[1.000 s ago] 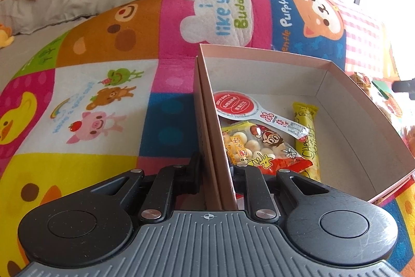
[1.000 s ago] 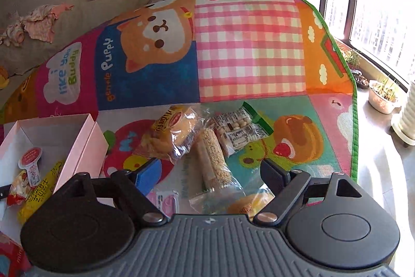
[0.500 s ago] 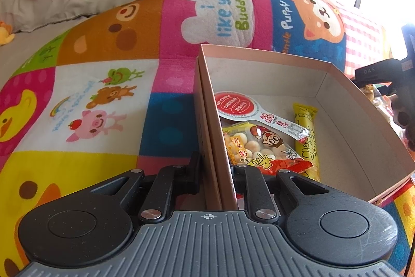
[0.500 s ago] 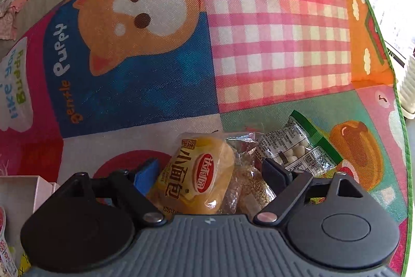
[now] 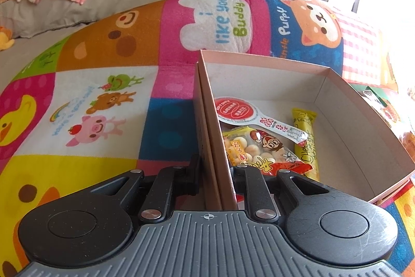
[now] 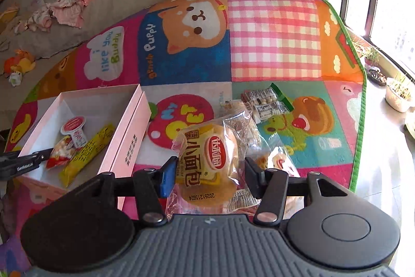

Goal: Organize objects
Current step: 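Grasp the wrapped round bread bun with the right tool, then carry the bread bun toward the pink box, then lower the bread bun into the pink box and open the right tool, then move the right tool to the pink Volcano candy pack and grasp it, then carry the Volcano pack into the pink box and release it, then move the right tool to the second wrapped bread bun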

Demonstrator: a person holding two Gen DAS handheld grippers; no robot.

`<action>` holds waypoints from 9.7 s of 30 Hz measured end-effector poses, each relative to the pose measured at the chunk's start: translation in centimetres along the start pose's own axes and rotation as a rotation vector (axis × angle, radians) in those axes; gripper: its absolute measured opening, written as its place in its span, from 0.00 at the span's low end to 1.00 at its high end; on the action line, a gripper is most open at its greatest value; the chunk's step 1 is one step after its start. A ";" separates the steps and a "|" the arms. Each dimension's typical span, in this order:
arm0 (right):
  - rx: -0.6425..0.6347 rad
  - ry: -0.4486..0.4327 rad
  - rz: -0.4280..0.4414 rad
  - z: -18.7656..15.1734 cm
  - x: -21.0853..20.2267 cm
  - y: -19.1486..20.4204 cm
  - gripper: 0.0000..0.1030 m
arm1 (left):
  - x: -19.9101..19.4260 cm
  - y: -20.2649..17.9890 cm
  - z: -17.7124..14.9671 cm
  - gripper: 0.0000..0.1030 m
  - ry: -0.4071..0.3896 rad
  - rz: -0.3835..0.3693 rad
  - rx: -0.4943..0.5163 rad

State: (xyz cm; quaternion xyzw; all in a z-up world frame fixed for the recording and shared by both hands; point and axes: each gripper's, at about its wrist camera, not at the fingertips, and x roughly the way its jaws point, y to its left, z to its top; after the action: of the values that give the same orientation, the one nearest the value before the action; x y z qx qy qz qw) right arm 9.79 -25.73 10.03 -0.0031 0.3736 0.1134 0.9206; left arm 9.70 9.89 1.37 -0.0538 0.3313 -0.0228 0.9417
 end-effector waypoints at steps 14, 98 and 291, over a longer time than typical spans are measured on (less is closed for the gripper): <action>0.018 0.134 0.197 -9.4 -3.7 4.4 0.52 | 0.0 0.1 0.0 0.17 -0.014 0.002 0.001; -0.207 0.132 0.218 -7.6 1.9 9.5 0.53 | -1.9 1.5 1.5 0.17 0.055 -0.025 -0.101; 0.186 0.220 -0.117 8.3 18.0 -7.4 0.36 | -1.9 0.4 -0.2 0.17 0.082 0.024 -0.154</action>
State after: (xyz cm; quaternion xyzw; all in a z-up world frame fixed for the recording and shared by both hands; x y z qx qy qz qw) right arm 29.56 -28.51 3.02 0.0482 0.4802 0.0237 0.8755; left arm 8.07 10.46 2.37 -0.1212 0.3711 0.0117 0.9206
